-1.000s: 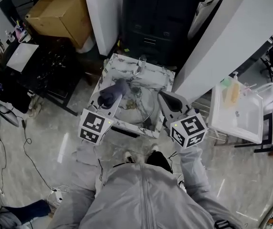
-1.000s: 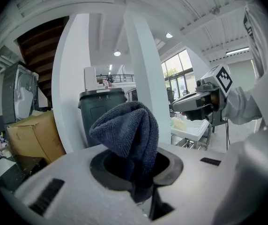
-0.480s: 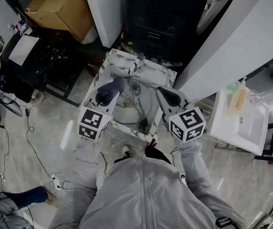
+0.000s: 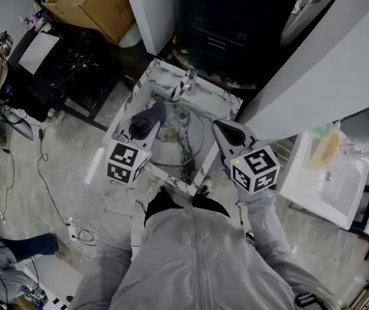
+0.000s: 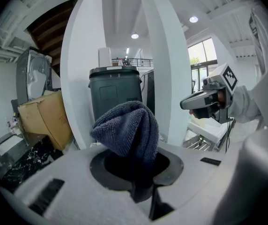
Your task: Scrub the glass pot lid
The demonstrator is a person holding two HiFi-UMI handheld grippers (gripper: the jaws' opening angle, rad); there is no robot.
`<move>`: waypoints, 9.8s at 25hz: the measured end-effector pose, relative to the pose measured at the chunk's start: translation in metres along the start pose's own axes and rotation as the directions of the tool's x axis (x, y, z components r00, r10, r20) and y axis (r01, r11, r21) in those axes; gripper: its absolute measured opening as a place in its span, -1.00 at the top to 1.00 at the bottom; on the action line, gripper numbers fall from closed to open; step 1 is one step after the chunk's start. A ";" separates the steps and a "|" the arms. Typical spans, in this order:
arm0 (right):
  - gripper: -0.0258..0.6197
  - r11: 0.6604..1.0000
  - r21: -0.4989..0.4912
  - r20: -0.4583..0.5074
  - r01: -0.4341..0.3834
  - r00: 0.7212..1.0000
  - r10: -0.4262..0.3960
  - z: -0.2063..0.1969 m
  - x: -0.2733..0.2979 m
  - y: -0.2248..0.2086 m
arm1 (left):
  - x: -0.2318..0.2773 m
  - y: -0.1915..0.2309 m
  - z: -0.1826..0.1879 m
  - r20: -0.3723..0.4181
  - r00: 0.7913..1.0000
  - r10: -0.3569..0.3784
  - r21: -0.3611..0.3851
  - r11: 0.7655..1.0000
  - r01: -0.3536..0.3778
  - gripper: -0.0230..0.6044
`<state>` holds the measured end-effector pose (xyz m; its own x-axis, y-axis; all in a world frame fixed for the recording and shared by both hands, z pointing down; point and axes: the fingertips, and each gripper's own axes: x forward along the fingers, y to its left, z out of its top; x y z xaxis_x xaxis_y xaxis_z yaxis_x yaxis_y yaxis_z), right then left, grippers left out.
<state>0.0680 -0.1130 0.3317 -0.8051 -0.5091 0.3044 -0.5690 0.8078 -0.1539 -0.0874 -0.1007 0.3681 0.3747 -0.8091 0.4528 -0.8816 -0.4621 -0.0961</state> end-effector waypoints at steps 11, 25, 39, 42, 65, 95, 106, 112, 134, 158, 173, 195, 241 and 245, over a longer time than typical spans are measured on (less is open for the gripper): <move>0.83 0.997 0.065 -0.015 0.045 0.999 -0.044 -0.010 0.037 0.005 | 0.044 0.051 -0.066 -0.123 0.992 -0.003 -0.013 1.000 0.001 0.71; 0.83 0.967 0.204 -0.015 0.151 0.988 -0.151 -0.040 0.071 -0.020 | 0.128 0.084 -0.135 -0.238 0.969 -0.073 -0.027 0.997 0.069 0.71; 0.83 0.946 0.235 -0.096 0.223 0.974 -0.206 -0.071 0.075 -0.042 | 0.185 0.099 -0.208 -0.363 0.932 -0.012 0.019 1.000 0.020 0.71; 0.83 0.948 0.227 -0.107 0.224 0.973 -0.205 -0.074 0.077 -0.043 | 0.190 0.097 -0.218 -0.374 0.928 0.013 0.067 0.998 0.014 0.71; 0.83 0.918 0.315 -0.142 0.242 0.968 -0.206 -0.104 0.060 -0.052 | 0.241 0.055 -0.243 -0.372 0.928 0.005 -0.073 0.997 -0.034 0.71; 0.83 0.901 0.373 -0.131 0.221 0.974 -0.185 -0.112 0.035 -0.044 | 0.267 -0.035 -0.225 -0.359 0.908 -0.214 -0.115 0.976 0.185 0.71; 0.83 0.893 0.352 -0.124 0.281 0.959 -0.254 -0.110 0.027 -0.043 | 0.263 -0.062 -0.224 -0.368 0.879 -0.303 -0.109 0.953 0.283 0.71; 0.83 0.880 0.358 -0.129 0.311 0.950 -0.283 -0.110 0.025 -0.039 | 0.257 -0.085 -0.224 -0.380 0.842 -0.384 -0.096 0.921 0.377 0.71; 0.83 0.813 0.357 -0.163 0.461 0.887 -0.431 -0.121 0.009 -0.018 | 0.224 -0.140 -0.233 -0.440 0.703 -0.558 -0.027 0.791 0.611 0.71; 0.83 0.740 0.330 -0.257 0.587 0.810 -0.528 -0.139 0.003 -0.016 | 0.155 -0.178 -0.258 -0.518 0.456 -0.724 -0.011 0.538 0.843 0.71; 0.83 0.775 0.323 -0.262 0.543 0.838 -0.478 -0.139 0.033 -0.003 | 0.087 -0.163 -0.284 -0.625 0.173 -0.761 -0.119 0.312 0.942 0.71; 0.83 0.799 0.282 -0.275 0.531 0.843 -0.463 -0.128 0.072 0.003 | 0.031 -0.091 -0.313 -0.754 -0.100 -0.650 -0.294 0.197 0.935 0.71; 0.83 0.917 0.264 -0.324 0.300 0.923 -0.208 -0.135 0.101 -0.002 | 0.135 0.048 -0.305 -0.866 0.379 -0.326 -0.044 0.804 0.593 0.71; 0.83 0.917 0.265 -0.330 0.297 0.922 -0.203 -0.138 0.099 -0.006 | 0.148 0.044 -0.299 -0.836 0.439 -0.328 -0.028 0.825 0.564 0.71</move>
<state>0.0152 -0.1271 0.4926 -0.5710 -0.5353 0.6224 -0.8057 0.5109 -0.2998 -0.1567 -0.1326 0.6964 0.2139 0.0998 0.9717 -0.5243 -0.8276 0.2005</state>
